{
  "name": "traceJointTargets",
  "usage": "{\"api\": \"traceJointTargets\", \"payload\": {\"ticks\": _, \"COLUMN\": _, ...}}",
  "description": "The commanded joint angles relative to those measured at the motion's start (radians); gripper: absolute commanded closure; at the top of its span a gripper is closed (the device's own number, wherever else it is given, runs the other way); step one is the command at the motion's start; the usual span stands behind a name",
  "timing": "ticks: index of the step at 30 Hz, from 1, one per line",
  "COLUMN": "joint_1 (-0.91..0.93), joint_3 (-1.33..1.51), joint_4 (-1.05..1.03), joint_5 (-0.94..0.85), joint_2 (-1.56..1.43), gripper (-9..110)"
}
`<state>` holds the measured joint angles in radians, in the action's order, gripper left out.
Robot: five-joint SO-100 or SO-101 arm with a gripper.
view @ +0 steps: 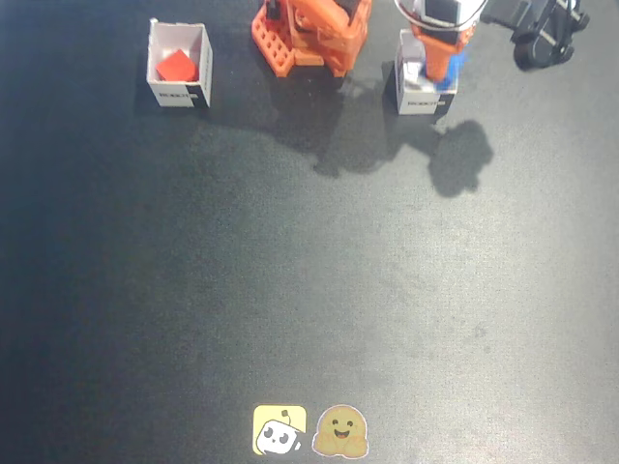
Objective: Put the red cube in the right box and the blue cube in the left box.
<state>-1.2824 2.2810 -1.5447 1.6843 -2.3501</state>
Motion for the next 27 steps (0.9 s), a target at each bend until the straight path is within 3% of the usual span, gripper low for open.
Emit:
{"api": "traceJointTargets", "payload": {"ticks": 1, "joint_1": -0.006, "joint_3": -0.003, "joint_4": 0.02, "joint_5": -0.005, "joint_2": -0.031, "gripper": 82}}
{"api": "traceJointTargets", "payload": {"ticks": 14, "joint_1": 0.031, "joint_3": -0.026, "joint_4": 0.002, "joint_5": 0.006, "joint_2": 0.014, "gripper": 101}}
{"api": "traceJointTargets", "payload": {"ticks": 27, "joint_1": 0.284, "joint_3": -0.118, "joint_4": 0.048, "joint_5": -0.072, "joint_2": 0.072, "gripper": 101}}
